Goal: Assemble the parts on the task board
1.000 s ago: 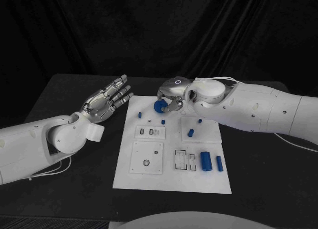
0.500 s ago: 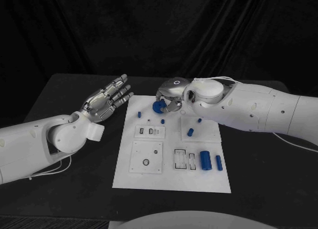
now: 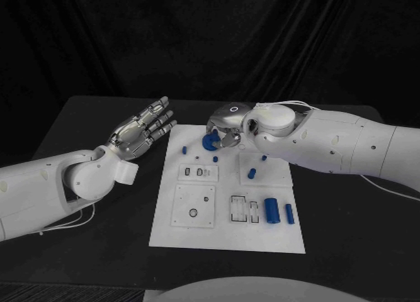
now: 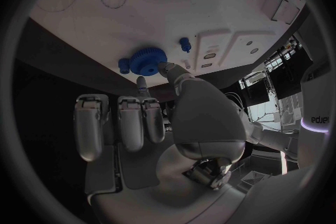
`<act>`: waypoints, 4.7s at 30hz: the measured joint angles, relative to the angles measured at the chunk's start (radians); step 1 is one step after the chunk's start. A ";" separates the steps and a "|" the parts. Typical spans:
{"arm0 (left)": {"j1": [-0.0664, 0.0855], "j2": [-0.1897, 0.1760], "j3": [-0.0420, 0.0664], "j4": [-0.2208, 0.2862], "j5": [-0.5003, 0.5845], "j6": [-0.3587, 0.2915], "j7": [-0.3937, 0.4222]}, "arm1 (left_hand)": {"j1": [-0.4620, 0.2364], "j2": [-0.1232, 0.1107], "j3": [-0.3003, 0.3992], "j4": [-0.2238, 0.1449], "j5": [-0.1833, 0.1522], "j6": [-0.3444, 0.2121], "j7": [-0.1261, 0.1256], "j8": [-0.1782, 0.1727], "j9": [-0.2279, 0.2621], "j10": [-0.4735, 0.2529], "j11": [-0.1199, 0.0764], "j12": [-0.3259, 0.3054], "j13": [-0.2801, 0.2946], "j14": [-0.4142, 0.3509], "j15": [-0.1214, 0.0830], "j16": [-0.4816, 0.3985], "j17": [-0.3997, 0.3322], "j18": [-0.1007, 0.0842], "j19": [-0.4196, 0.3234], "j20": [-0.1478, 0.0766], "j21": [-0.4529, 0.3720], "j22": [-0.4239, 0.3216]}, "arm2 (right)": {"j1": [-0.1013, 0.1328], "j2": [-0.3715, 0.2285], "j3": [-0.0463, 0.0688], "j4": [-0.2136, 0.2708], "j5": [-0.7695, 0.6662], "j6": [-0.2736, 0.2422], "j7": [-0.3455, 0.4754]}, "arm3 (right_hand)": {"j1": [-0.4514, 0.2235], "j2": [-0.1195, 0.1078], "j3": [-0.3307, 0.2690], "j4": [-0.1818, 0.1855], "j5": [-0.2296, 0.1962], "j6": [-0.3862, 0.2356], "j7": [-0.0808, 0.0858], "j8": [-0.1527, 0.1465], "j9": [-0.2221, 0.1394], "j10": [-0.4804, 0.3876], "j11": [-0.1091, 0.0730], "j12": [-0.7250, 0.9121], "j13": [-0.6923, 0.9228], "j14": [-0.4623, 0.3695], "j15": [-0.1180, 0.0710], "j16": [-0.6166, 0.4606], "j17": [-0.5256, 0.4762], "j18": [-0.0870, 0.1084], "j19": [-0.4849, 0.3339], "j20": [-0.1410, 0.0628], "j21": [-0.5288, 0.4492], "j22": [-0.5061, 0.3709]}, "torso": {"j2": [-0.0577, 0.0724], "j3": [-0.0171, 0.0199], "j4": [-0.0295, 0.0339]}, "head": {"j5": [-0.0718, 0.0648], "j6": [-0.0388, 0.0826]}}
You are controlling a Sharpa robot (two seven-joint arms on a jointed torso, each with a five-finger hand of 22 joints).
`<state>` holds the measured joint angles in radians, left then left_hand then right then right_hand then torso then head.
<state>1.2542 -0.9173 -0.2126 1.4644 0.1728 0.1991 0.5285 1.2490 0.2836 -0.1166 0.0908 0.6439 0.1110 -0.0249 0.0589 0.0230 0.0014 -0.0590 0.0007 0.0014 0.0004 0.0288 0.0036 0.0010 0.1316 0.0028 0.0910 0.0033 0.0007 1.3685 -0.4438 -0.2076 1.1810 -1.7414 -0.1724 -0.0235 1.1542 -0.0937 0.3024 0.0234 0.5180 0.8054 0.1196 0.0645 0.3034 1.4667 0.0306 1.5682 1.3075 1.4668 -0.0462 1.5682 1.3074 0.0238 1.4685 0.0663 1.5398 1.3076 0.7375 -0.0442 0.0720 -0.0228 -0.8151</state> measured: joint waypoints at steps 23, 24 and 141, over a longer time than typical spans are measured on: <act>0.000 0.002 0.000 -0.004 0.000 0.004 0.000 | 0.000 0.000 0.000 0.000 0.000 0.000 0.000 0.000 0.000 0.000 0.000 0.000 0.000 -0.004 0.004 0.000 0.001 0.000 -0.004 0.004 0.000 0.000 | 0.000 -0.023 0.001 0.003 0.000 0.036 0.001 | 0.004 0.004 0.015 -0.015 0.047 -0.007 0.000 0.000 -0.037 0.000 0.000 0.000 0.000 0.000 0.000 0.000 0.000 0.000 0.000 0.000 -0.004 0.000 | 0.000 0.0000 0.0002 | 0.001 -0.006; 0.000 0.003 0.000 -0.004 0.000 0.005 0.000 | 0.000 0.000 0.000 0.000 0.000 0.000 0.000 0.000 0.000 0.000 0.000 0.000 0.000 -0.004 0.004 0.000 0.001 0.000 -0.004 0.004 0.000 0.000 | 0.000 -0.024 0.001 0.003 0.000 0.038 0.001 | 0.004 0.004 0.015 -0.015 0.047 -0.007 0.000 0.000 -0.036 0.000 0.000 0.000 0.000 0.000 0.000 0.000 0.000 0.000 0.000 0.000 -0.004 0.000 | 0.000 0.0000 0.0002 | 0.001 -0.006; 0.000 -0.017 0.000 -0.009 0.000 0.018 -0.001 | -0.004 0.004 0.008 -0.019 0.008 0.004 0.003 0.004 0.001 -0.001 0.013 0.000 -0.001 0.000 0.007 0.000 0.000 0.000 -0.004 0.004 0.000 0.000 | -0.065 -0.475 -0.001 0.210 0.047 -0.155 -0.061 | 0.073 -0.022 -0.132 0.176 -0.089 -0.029 -0.075 0.200 0.192 -0.002 -0.073 0.000 0.000 0.000 -0.068 0.000 0.000 -0.016 0.000 -0.064 0.028 0.000 | -0.001 0.0007 -0.0039 | 0.003 -0.006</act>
<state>1.2541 -0.9348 -0.2128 1.4559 0.1725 0.2175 0.5276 1.2447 0.2874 -0.1085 0.0715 0.6517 0.1145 -0.0215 0.0628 0.0239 -0.0001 -0.0461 0.0007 0.0008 0.0004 0.0359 0.0036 0.0013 0.1315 -0.0008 0.0946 0.0033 0.0006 1.3035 -0.9190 -0.2086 1.3907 -1.6948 -0.3270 -0.0840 1.2268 -0.1158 0.1699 0.1999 0.4291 0.7768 0.0446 0.2644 0.4951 1.4648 -0.0428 1.5682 1.3075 1.4668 -0.1143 1.5682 1.3073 0.0078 1.4686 0.0020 1.5675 1.3080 0.7369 -0.0435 0.0681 -0.0201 -0.8214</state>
